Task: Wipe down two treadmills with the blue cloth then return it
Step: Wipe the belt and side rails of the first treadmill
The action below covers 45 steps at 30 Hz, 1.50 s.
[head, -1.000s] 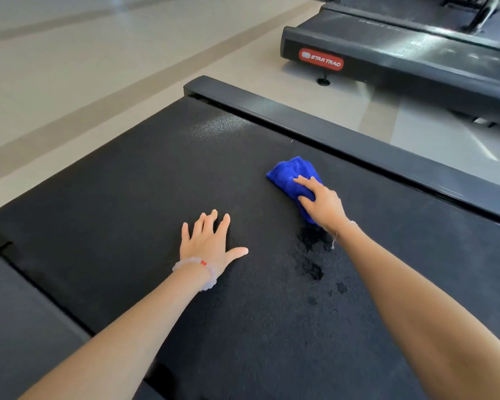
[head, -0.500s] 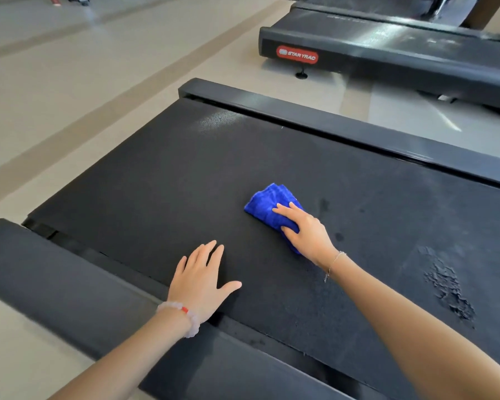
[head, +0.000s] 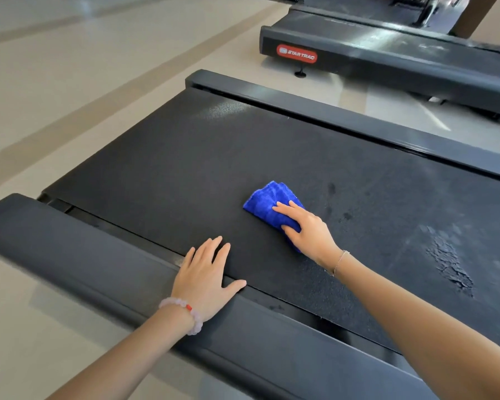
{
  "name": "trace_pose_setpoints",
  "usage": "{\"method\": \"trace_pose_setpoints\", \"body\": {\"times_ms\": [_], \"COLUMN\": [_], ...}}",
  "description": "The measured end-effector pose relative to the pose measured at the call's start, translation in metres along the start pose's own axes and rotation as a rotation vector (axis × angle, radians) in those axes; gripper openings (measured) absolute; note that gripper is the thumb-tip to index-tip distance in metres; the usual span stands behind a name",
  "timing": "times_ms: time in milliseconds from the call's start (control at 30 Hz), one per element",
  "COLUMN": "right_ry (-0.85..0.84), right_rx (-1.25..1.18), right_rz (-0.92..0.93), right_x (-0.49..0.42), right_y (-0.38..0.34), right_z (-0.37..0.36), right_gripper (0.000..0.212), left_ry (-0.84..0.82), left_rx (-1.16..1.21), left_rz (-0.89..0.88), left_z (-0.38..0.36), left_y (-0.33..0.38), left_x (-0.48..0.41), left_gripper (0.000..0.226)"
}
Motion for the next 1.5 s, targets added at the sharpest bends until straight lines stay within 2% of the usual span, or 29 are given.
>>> {"method": "trace_pose_setpoints", "body": {"times_ms": [133,333,800,1067,1400,1500], "right_ry": [-0.011,-0.015,-0.032,-0.075,-0.011,0.005], "right_rx": [-0.004,-0.010,-0.003,0.011,-0.025,-0.022], "right_rz": [0.039,0.083,0.166,0.211,0.113,0.112], "right_x": [0.016,0.043,0.104,0.087,0.051,0.037], "right_y": [-0.014,-0.034,-0.055,-0.027,0.045,0.063], "right_z": [-0.011,-0.020,-0.022,-0.003,0.036,0.046], "right_gripper": [0.045,0.045,0.045,0.045,0.037,0.037], "left_ry": [0.071,0.145,0.184,0.246,0.225,0.171], "left_rx": [-0.011,-0.002,-0.023,0.039,-0.009,-0.018], "left_rz": [0.012,0.079,0.128,0.039,0.004,0.005], "left_z": [0.000,-0.004,-0.007,-0.005,-0.016,-0.016], "left_y": [0.001,0.001,0.014,0.032,0.078,0.098], "left_x": [0.005,0.018,0.047,0.038,0.000,-0.013], "left_gripper": [0.077,0.080,0.079,0.079,0.077,0.081]}}
Point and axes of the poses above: each hand's wrist, its own x-axis away from the middle knuckle, its own z-axis out of the back of the hand, y = z × x, the point moved 5 cm from there along -x, towards the middle knuckle, and after that the axes turned 10 degrees about z, right-handed, at the moved point
